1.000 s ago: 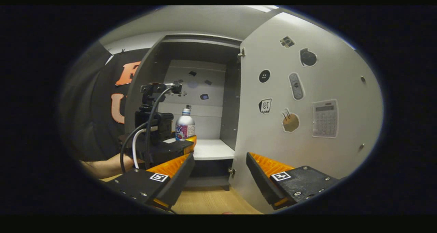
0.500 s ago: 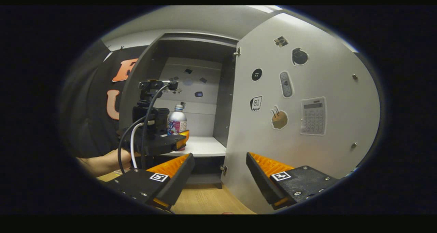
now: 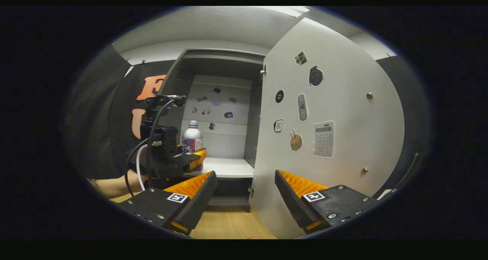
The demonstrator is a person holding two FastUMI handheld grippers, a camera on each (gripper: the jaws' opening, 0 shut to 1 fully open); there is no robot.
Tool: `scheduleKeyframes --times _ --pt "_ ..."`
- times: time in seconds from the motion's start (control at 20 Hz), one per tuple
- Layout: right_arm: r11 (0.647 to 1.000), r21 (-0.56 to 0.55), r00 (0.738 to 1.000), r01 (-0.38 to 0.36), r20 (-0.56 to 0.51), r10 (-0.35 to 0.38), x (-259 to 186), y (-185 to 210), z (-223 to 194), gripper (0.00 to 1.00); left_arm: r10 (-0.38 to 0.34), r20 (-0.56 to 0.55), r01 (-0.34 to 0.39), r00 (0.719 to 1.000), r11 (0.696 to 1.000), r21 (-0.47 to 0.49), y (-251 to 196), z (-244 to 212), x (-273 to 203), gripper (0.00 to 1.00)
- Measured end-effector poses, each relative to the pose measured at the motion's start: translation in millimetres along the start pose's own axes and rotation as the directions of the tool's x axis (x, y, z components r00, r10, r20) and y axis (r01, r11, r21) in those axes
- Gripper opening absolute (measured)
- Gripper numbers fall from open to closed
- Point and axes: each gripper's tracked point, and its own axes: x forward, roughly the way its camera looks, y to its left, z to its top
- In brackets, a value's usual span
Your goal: Open the cabinet door with the right hand, grasp the bottle in the cabinet with the left hand and place it on the coaster, then close the cabinet door with the right hand.
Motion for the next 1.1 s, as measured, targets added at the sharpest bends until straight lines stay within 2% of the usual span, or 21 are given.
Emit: scheduleKeyframes --times 0.05,0.1,0.3,0.35,0.5,0.55,0.65,0.75,1.1 --pt "1.0 0.008 1.0 -0.018 0.005 0.018 -7 1 1 0.91 0.012 0.0 -0.012 1.0 1.0 0.007 -1 2 -12 0.82" --pt "0.999 0.012 0.999 -0.035 0.007 0.034 -14 1 1 0.94 0.025 -0.003 -0.024 1.0 1.0 0.016 -2 3 -25 0.81" --pt "0.994 0.009 0.994 -0.109 0.015 0.109 -40 -2 0 0.94 0.077 -0.032 -0.076 0.997 0.996 0.036 -7 -5 -82 0.8" --pt "0.991 0.003 0.991 -0.134 0.02 0.134 -45 -1 0 0.91 0.095 -0.039 -0.094 0.995 0.995 0.044 -7 -8 -96 0.81" --pt "0.98 -0.028 0.979 -0.199 0.036 0.2 -54 1 2 0.94 0.144 -0.039 -0.14 0.989 0.987 0.08 1 -15 -131 0.8" --pt "0.978 -0.036 0.977 -0.206 0.045 0.207 -55 0 3 0.94 0.156 -0.035 -0.152 0.987 0.985 0.086 2 -18 -144 0.82" --pt "0.976 -0.047 0.976 -0.211 0.041 0.213 -57 0 3 0.94 0.17 -0.033 -0.166 0.985 0.981 0.102 2 -27 -168 0.8" --pt "0.977 -0.049 0.976 -0.208 0.049 0.21 -60 2 6 0.94 0.181 -0.026 -0.177 0.983 0.978 0.107 2 -40 -190 0.81" --pt "0.97 -0.065 0.971 -0.235 0.014 0.237 -55 32 2 0.94 0.183 -0.087 -0.179 0.979 0.982 0.055 11 -116 -249 0.81"
